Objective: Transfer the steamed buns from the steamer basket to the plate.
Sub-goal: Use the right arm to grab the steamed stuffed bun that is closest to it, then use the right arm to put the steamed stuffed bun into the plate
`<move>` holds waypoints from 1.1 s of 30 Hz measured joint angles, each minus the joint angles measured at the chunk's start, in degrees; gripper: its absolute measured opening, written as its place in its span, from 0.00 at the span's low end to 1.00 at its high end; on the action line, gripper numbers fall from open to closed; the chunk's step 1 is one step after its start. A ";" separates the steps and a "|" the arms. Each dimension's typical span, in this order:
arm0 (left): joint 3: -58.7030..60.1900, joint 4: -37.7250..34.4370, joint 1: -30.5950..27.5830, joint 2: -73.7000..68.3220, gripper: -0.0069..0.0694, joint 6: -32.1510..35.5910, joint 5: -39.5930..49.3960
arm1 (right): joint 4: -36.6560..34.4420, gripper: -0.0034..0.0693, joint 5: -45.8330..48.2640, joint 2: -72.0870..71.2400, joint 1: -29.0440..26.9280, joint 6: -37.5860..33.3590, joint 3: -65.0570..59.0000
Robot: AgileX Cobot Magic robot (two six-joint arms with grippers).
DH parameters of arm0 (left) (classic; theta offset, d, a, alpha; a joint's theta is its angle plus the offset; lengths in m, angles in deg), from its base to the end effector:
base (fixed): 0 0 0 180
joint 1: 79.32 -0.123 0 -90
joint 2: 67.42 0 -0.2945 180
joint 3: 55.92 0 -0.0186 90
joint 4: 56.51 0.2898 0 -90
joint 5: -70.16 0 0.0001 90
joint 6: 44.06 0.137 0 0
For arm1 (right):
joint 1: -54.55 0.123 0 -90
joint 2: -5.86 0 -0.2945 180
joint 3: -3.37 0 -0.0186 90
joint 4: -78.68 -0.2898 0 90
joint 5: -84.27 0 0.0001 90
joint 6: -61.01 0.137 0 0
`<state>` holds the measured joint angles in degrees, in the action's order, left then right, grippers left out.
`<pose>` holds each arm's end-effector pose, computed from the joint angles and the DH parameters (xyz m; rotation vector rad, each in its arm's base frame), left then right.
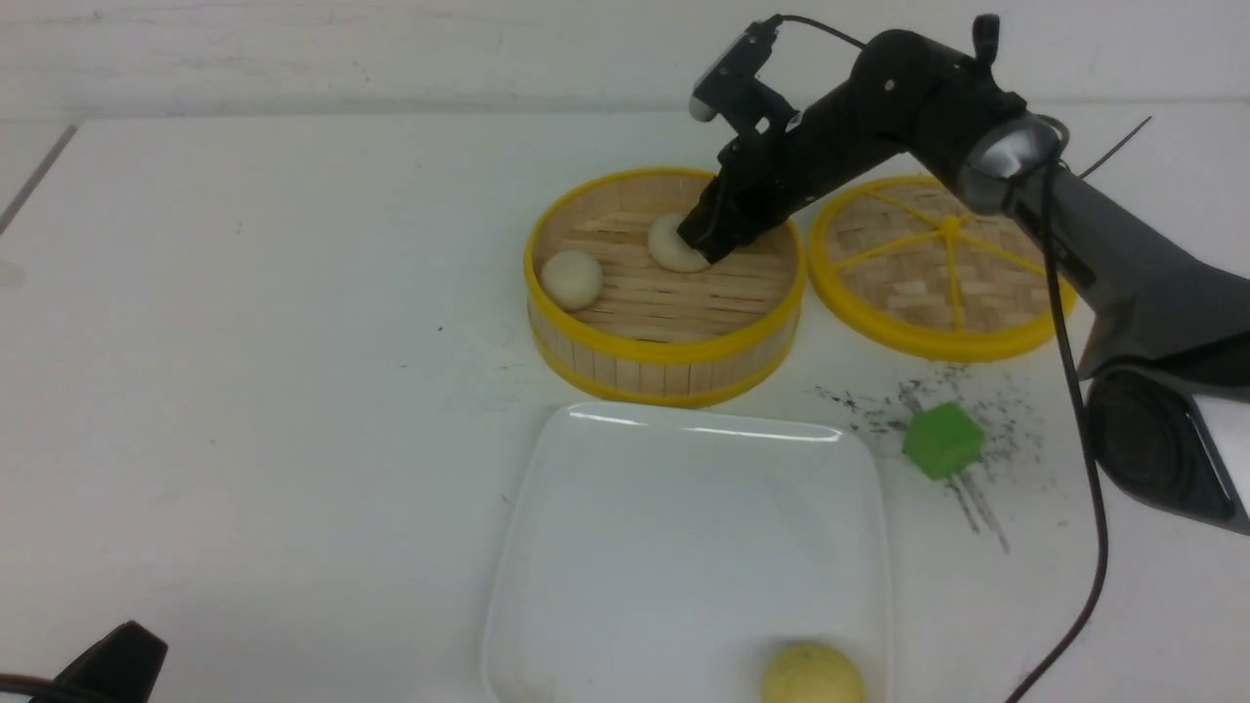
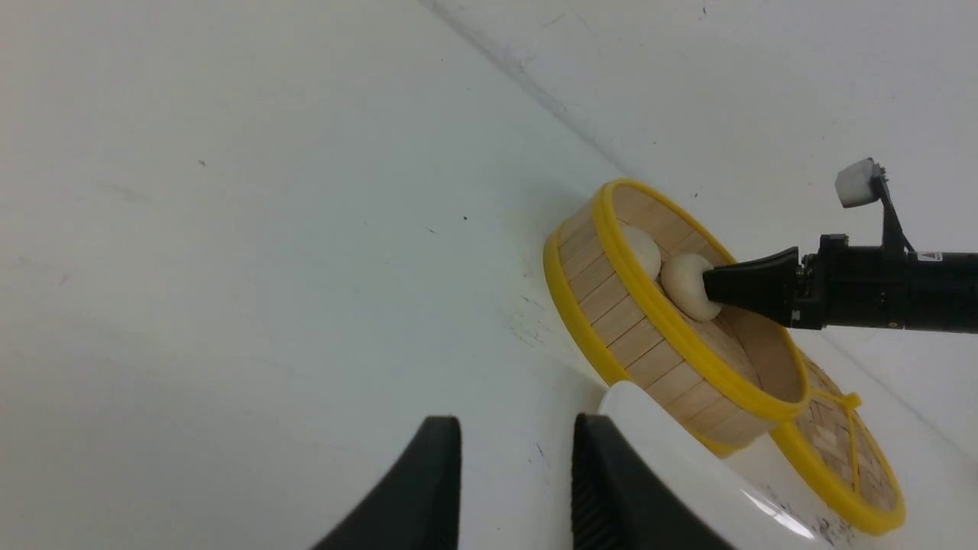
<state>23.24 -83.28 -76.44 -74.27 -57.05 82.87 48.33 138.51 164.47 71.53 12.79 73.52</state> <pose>0.1297 -0.0202 0.1792 -0.4695 1.6751 -0.6287 0.6014 0.2424 0.1630 -1.1004 2.0883 0.4060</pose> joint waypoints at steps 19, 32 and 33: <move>0.00 0.00 0.00 0.00 0.40 0.00 0.00 | 0.01 0.06 4.34 -2.06 -0.71 0.00 0.00; 0.00 0.05 0.00 0.00 0.40 0.00 0.00 | -0.27 0.07 17.00 -18.26 -4.60 0.05 -0.37; 0.00 0.05 0.00 0.00 0.40 0.00 0.00 | -0.45 0.07 17.32 -19.33 -4.55 0.05 -0.37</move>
<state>23.24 -83.23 -76.44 -74.27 -57.05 82.87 47.88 155.83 145.14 66.98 12.84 73.14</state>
